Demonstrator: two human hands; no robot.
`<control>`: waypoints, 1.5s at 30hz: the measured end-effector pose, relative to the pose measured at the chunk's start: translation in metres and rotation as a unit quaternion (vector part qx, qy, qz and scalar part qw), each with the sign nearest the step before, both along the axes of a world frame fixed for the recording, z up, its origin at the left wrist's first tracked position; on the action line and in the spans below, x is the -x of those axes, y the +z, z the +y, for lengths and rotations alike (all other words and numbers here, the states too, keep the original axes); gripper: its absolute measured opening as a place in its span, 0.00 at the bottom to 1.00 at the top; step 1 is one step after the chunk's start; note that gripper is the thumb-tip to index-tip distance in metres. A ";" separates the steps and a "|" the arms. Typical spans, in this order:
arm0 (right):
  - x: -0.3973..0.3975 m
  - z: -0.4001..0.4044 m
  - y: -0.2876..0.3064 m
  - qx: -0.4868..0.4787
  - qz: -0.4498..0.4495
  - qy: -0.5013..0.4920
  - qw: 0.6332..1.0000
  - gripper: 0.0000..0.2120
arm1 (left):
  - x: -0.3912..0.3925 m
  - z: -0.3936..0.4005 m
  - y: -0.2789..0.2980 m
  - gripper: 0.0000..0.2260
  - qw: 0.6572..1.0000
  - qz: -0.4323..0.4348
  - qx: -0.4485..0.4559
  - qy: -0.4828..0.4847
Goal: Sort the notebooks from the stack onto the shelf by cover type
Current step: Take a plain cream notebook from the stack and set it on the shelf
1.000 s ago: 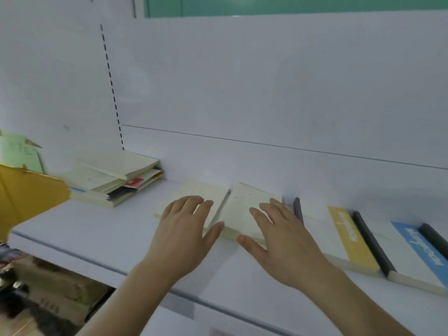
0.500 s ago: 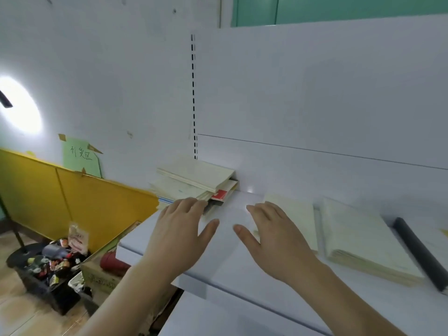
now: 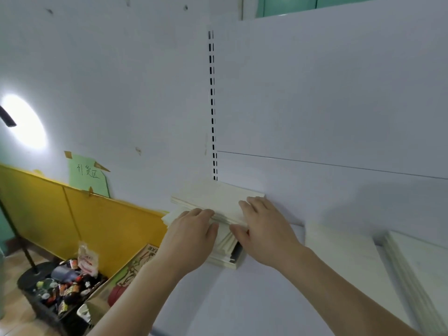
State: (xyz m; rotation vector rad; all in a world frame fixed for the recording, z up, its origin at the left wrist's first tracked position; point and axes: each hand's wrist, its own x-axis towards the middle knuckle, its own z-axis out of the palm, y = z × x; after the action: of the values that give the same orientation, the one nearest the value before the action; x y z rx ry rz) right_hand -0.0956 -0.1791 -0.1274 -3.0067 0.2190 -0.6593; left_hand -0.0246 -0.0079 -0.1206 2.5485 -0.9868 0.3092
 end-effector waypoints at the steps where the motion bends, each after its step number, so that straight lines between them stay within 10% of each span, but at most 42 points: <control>1: -0.007 0.001 -0.004 0.001 0.002 0.004 1.000 0.24 | -0.006 -0.001 -0.003 0.14 1.000 -0.003 0.001 -0.009; 10: -0.012 0.026 0.014 0.144 -0.138 -0.112 0.974 0.12 | -0.047 0.001 -0.002 0.16 0.979 0.120 0.143 -0.076; 15: -0.012 0.058 0.005 0.108 -0.185 -0.080 0.973 0.11 | -0.044 -0.003 0.016 0.22 0.859 0.381 0.324 -0.108; 21: 0.005 0.096 -0.003 0.004 -0.163 -0.030 0.986 0.18 | -0.045 0.006 0.005 0.08 0.749 0.460 0.470 -0.077; 26: 0.011 0.066 0.003 -0.068 -0.114 -0.184 0.974 0.18 | -0.071 0.033 0.005 0.09 0.748 0.429 0.500 -0.086; 34: -0.017 0.037 0.010 -0.055 0.078 -0.116 0.989 0.17 | -0.077 0.059 0.005 0.07 0.781 0.425 0.452 -0.073; 45: 0.001 0.025 0.027 0.086 -0.115 -0.210 0.967 0.22 | -0.062 0.057 0.015 0.07 0.763 0.399 0.502 -0.073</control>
State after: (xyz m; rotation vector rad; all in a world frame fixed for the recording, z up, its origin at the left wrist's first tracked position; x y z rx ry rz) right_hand -0.0961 -0.1537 -0.1009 -3.0261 0.8407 -1.1037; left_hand 0.0372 0.0488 -0.1054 1.3412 -0.4404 -0.2534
